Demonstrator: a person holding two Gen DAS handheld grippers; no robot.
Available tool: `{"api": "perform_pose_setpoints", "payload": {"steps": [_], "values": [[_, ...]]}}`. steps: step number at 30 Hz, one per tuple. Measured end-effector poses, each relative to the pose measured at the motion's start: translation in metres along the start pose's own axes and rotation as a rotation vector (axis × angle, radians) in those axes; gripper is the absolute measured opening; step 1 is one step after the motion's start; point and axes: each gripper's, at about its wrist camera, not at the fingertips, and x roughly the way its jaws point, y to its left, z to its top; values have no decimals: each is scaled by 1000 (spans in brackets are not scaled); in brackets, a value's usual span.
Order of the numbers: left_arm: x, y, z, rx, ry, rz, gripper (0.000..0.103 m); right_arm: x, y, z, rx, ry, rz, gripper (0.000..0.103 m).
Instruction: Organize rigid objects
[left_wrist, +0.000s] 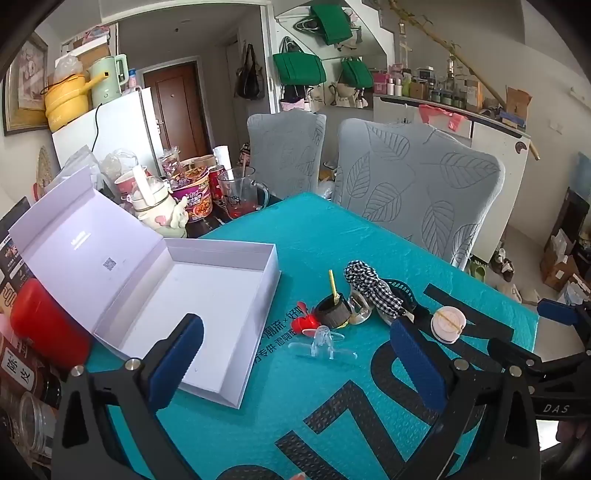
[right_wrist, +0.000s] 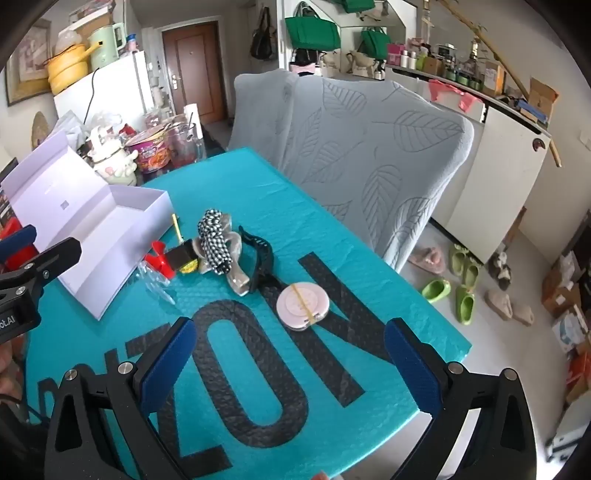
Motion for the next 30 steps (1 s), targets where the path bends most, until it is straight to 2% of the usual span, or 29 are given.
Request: {"api": "perform_pose_setpoints", "payload": {"steps": [5,7,13,17,30], "values": [[7,2,5,4,6,-15,103,-1,0,1,-1,-14,-5,103],[-5,1,-5,10,-49,-14,103,-2,-1,2,-11,-14,-1,103],[3,5,-2,-13,-9,-20,103,-10,1,2,-53,-25,-11,103],[6,8,-2,-28,1,-20,103,-1,15,8,-83,-7,-45,103],[11,14,-1,-49,17,-25,103,-4,23,17,-112,-66,-16,103]]}}
